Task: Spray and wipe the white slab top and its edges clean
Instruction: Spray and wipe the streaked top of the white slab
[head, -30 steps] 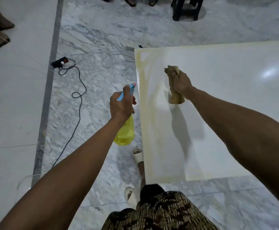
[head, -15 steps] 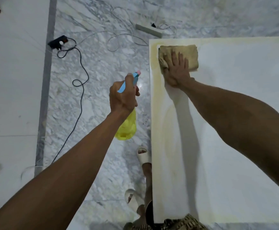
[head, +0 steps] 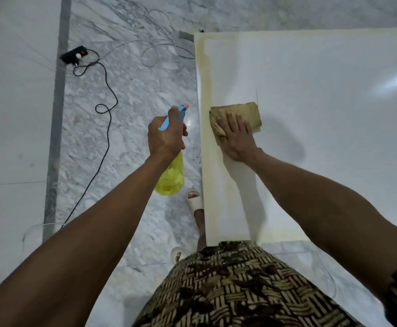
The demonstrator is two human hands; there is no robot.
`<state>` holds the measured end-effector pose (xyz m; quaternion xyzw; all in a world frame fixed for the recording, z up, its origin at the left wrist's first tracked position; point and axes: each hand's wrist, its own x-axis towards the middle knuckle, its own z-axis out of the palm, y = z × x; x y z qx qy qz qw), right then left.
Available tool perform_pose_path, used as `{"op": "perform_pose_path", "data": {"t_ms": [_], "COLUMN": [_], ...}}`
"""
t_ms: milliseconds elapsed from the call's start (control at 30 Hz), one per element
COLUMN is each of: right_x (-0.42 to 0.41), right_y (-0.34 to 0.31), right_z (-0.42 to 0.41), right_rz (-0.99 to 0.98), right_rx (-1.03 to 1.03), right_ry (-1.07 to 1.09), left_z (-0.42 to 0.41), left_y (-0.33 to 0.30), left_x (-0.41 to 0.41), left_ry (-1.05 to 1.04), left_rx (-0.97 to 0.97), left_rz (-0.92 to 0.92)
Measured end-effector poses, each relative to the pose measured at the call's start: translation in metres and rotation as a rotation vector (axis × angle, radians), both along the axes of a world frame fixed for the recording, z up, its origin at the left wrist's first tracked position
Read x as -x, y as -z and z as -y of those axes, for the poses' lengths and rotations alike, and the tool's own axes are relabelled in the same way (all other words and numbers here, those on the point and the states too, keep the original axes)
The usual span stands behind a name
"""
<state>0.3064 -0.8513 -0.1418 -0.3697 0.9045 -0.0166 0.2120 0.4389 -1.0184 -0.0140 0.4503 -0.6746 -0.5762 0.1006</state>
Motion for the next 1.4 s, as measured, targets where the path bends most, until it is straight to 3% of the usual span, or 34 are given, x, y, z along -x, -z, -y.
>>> {"op": "perform_pose_path", "data": {"t_ms": [300, 467, 667, 800, 967, 1100, 1233, 1400], "right_x": [-0.167, -0.218, -0.248, -0.240, -0.216, -0.197, -0.189, -0.183], "right_y": [-0.005, -0.008, -0.038, -0.096, -0.160, -0.190, -0.220, -0.243], "right_z": [-0.101, -0.131, -0.140, -0.131, -0.123, -0.100, -0.074, -0.047], "right_rz": [0.011, 0.085, 0.389, 0.576, 0.716, 1.032, 1.213, 1.302], "right_rx": [-0.039, -0.091, -0.131, 0.041, 0.634, 1.165, 1.328, 1.361], "right_ry": [-0.011, -0.014, 0.110, 0.299, 0.536, 0.799, 0.843, 0.773], "left_z": [-0.075, -0.098, -0.111, -0.114, -0.103, -0.092, -0.083, -0.071], "left_y": [-0.009, -0.015, -0.026, -0.046, -0.080, -0.109, -0.132, -0.150], "left_x": [-0.114, -0.153, -0.181, -0.186, -0.178, -0.172, -0.172, -0.177], "left_ry": [0.005, 0.025, 0.075, 0.095, 0.106, 0.138, 0.165, 0.129], "left_rx": [-0.004, -0.003, 0.041, 0.074, 0.106, 0.082, 0.064, 0.072], "left_rz": [-0.038, -0.033, -0.082, -0.131, -0.188, -0.214, -0.237, -0.236]}}
